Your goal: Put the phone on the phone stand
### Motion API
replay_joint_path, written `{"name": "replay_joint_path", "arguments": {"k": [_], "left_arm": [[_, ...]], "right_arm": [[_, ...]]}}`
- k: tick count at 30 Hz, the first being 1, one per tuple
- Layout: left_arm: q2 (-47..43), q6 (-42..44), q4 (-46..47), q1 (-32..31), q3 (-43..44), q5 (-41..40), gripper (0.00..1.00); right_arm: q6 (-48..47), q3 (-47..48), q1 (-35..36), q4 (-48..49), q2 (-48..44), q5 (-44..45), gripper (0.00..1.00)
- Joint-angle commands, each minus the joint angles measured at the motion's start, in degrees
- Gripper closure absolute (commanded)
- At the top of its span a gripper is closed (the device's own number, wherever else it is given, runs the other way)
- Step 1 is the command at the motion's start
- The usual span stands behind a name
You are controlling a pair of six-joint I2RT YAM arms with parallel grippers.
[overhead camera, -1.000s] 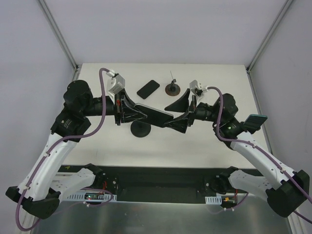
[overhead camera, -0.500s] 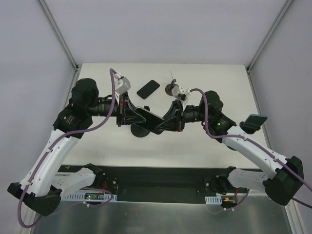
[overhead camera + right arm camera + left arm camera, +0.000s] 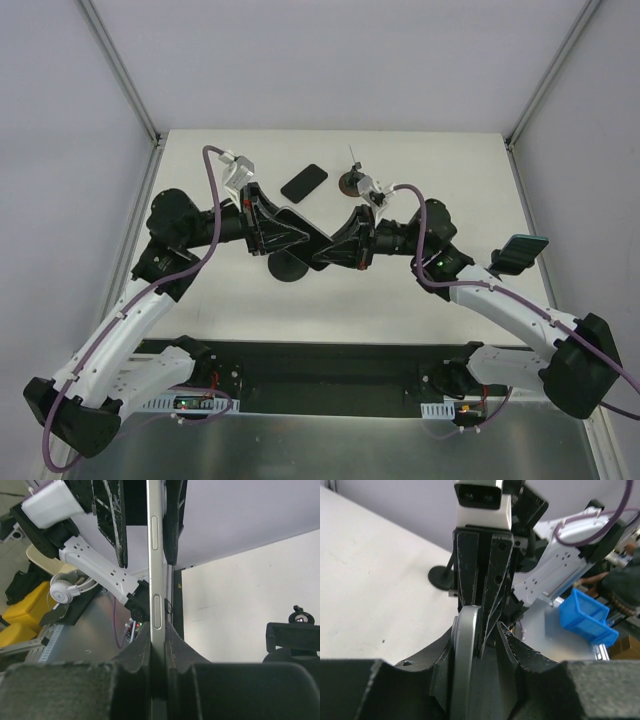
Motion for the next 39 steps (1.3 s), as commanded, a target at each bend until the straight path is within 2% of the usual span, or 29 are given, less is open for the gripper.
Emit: {"name": "replay_joint_path", "arguments": {"k": [1,3,6,9,10,11,12,13,14,16,17,19,22,25,26,28,29,31,39], "left_arm": [[-1.6,-16.6,27.9,-0.2,-3.3,1.6,0.76],[-0.8,-18.4,29.3,-0.2,-3.1,1.6,0.81],[-0.1,-19.4,30.8,-0.2,-2.8,2.0,0.97],[-0.8,-18.1,29.6,-0.2,-2.7,1.7,1.0],[-1.1,-16.7,26.5,-0.2,-1.6,0.4,1.0],[-2.4,-11.5,22.2,-0.2,-0.4,-0.7,1.0],[-2.9,-8.1,10.1,-0.2,1.3,-2.4,1.0],[-3.4,-4.3,3.8,-0.2,5.3,-6.7,1.0],[-4.3,2.1,-1.7,-0.2,7.3,-10.4,1.0],[-5.2,7.1,-15.5,-0.2,11.2,-17.3,1.0],[-6.8,9.9,-18.7,-0.2,11.8,-25.3,1.0],[-8.8,11.7,-22.8,-0.2,11.7,-31.7,1.0],[-12.6,13.5,-24.2,-0.2,10.5,-39.0,1.0],[-14.5,13.8,-27.1,-0.2,9.7,-46.4,1.0],[-14.8,13.8,-27.8,-0.2,9.4,-47.7,1.0],[-14.7,14.0,-28.1,-0.2,8.9,-48.9,1.0],[-14.5,14.1,-28.1,-0.2,8.6,-49.1,1.0],[-14.0,14.1,-28.3,-0.2,8.3,-49.7,1.0],[-12.8,13.0,-28.2,-0.2,5.5,-47.2,1.0]], "right_arm": [[6.7,1.2,-0.3,16.7,1.4,6.1,0.99],[7.7,1.6,-0.3,17.2,2.4,6.2,1.0],[8.4,1.9,-0.3,17.3,3.3,6.3,0.99],[7.8,2.3,-0.3,16.6,3.7,5.7,0.98],[7.2,2.8,-0.3,14.3,3.7,5.8,0.88],[6.1,3.1,-0.4,12.2,3.4,6.6,0.63],[4.4,3.5,-0.4,9.4,3.0,7.3,0.52],[0.4,4.2,-0.5,1.7,3.0,8.2,0.43],[-1.9,6.0,-0.7,-2.5,2.8,10.6,0.26],[-7.8,7.3,-0.8,-11.5,3.0,13.0,0.14],[-9.7,8.3,-0.8,-14.0,3.3,14.9,0.05],[-13.6,8.7,-0.8,-19.0,3.8,17.1,0.01],[-19.9,8.2,-0.7,-21.5,5.1,22.5,0.0],[-22.2,8.7,-0.8,-21.9,7.5,29.0,0.05],[-22.6,9.3,-0.8,-21.9,9.6,29.9,0.15],[-23.9,10.8,-0.8,-21.0,11.9,28.8,0.26],[-23.9,11.2,-0.8,-20.4,13.9,27.7,0.45],[-23.9,11.4,-0.8,-17.7,15.3,26.9,0.55],[-24.7,12.7,-0.7,-15.7,19.2,25.9,0.58]]}}
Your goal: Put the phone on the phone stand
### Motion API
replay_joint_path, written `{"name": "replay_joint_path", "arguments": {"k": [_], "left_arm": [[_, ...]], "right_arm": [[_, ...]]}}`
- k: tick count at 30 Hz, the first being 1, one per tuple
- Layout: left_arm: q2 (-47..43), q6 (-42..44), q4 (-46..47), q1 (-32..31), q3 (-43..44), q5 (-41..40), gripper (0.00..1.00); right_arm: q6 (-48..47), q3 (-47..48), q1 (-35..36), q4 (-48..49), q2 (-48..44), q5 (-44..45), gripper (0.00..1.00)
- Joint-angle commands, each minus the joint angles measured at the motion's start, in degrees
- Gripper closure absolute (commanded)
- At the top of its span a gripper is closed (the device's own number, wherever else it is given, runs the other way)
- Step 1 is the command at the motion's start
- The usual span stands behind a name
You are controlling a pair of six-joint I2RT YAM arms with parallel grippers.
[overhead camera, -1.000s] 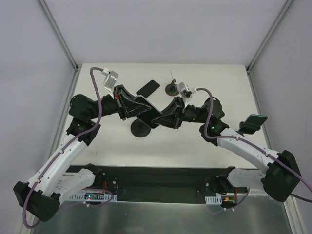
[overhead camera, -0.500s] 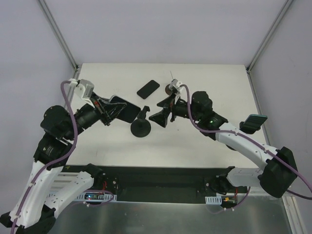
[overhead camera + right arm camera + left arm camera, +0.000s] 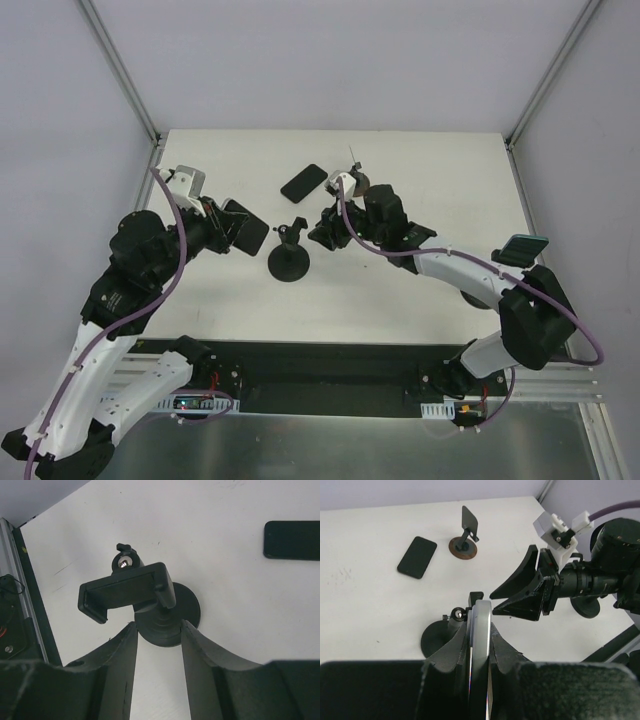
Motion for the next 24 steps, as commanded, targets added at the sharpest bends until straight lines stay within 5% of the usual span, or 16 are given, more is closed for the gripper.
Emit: {"name": "replay_joint_path", "arguments": {"k": [1,11,24], "left_arm": [[-0.3,0.2,2.5,-0.4,-1.1,0.4,1.0],[0.4,0.7,3.2,-0.4,-2.4,2.0,1.0],[1.4,-1.3,5.8,-0.4,-5.8,3.9,1.0]], "right_arm": [[-2.7,4.2,0.1,4.7,1.4,-0.2,0.58],[-4.1,8.5,0.6,4.3,6.1,0.4,0.71],[-5.4,9.9,1.6,4.6,8.0,-3.0,0.73]]}}
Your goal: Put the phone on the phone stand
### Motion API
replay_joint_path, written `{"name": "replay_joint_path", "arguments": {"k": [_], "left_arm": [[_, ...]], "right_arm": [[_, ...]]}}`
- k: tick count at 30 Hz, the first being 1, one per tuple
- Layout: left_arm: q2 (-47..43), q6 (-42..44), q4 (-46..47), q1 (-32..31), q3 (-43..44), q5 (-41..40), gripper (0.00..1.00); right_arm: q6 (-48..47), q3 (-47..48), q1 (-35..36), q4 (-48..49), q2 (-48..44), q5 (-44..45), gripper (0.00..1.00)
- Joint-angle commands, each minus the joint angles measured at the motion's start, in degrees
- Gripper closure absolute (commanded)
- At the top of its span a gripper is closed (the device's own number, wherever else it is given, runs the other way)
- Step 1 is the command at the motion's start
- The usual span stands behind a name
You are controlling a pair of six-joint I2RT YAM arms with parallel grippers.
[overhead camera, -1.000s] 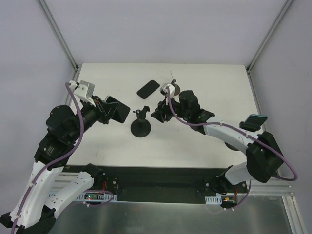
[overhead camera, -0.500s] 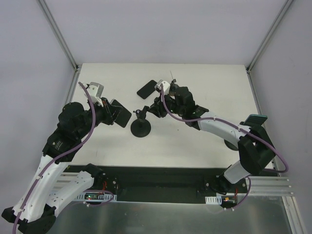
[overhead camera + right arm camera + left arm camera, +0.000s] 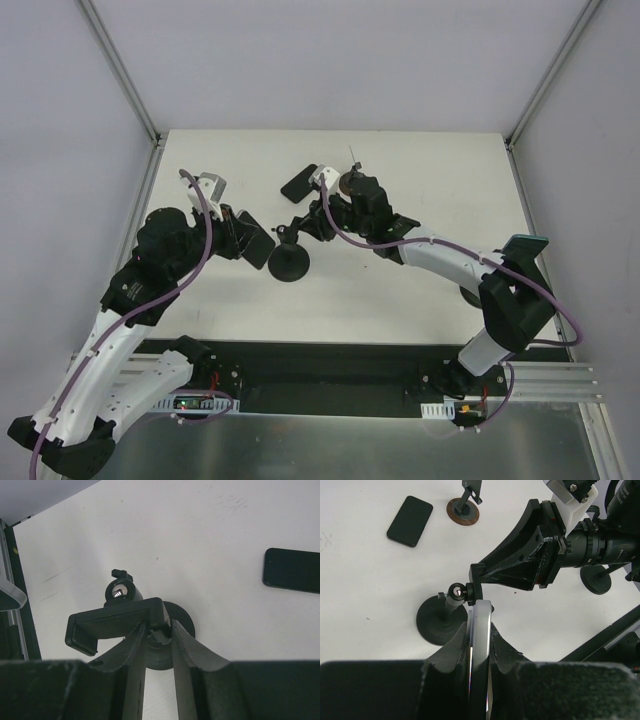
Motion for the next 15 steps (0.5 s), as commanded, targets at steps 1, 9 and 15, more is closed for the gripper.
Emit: {"name": "replay_joint_path", "arguments": {"k": [1,9,15], "left_arm": [[0.0,-0.8,6.3,-0.4,0.7,2.2,1.0],[2.5,-0.2,12.3,-0.4,0.5,13.3,1.0],[13.2,8.4,22.6,-0.4,4.1,42.6,1.0]], "right_arm": [[-1.6,3.3,0.5,2.5,0.8,-3.0,0.74],[-1.6,1.9,0.7,3.2,0.0,-1.9,0.99],[-3.4,0.8,0.7,4.6,-0.6,-3.0,0.99]]}}
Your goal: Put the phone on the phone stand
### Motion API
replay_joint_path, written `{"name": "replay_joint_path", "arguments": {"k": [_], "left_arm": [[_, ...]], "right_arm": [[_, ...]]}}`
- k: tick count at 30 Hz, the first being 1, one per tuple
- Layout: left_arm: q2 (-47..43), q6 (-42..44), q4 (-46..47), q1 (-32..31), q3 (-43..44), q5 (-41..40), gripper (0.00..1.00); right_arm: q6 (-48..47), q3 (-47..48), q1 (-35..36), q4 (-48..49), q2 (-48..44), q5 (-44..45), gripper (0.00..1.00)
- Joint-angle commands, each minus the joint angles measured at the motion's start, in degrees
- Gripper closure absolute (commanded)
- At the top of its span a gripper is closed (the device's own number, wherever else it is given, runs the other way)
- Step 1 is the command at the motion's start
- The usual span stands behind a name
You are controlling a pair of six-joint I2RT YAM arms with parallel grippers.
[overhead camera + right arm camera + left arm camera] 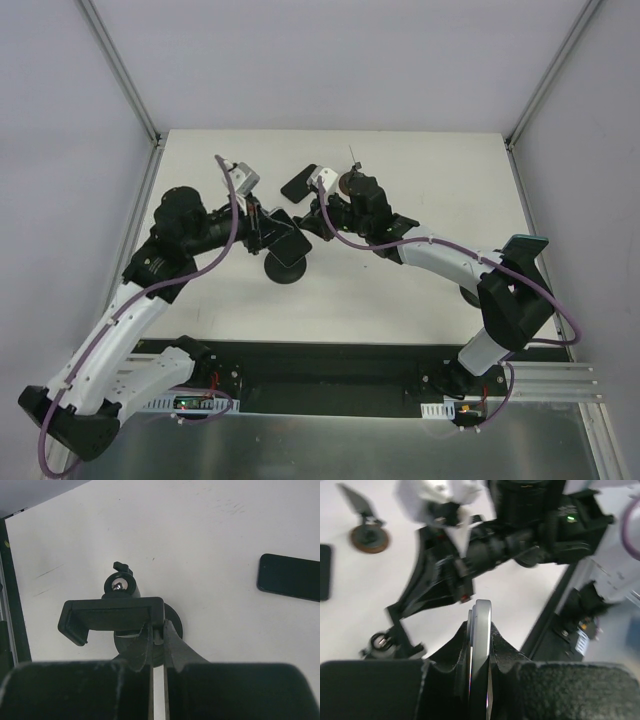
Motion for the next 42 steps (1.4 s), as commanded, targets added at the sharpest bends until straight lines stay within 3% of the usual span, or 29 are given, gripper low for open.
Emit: {"name": "replay_joint_path", "arguments": {"k": [1,6,14,32,42], "left_arm": [[8.7,8.6,11.5,-0.5,4.8,26.5,1.0],[16.8,20.6,11.3,-0.2,7.2,33.0,1.0],[26.7,27.8,11.2,1.0,11.0,41.7,1.0],[29.8,40.4,6.8,4.5,8.5,36.1,1.0],[26.7,43.2,2.4,4.5,6.6,29.1,1.0]], "right_arm": [[-1.2,0.0,0.5,4.4,-1.4,-2.8,0.99],[-2.4,-0.4,0.5,4.5,-1.3,-3.7,0.99],[-3.2,-0.3,0.3,4.6,-1.1,-8.7,1.0],[-0.6,0.1,-1.5,6.5,0.5,-18.3,1.0],[2.6,-2.9,-3.6,11.4,-0.7,-15.8,1.0]]}}
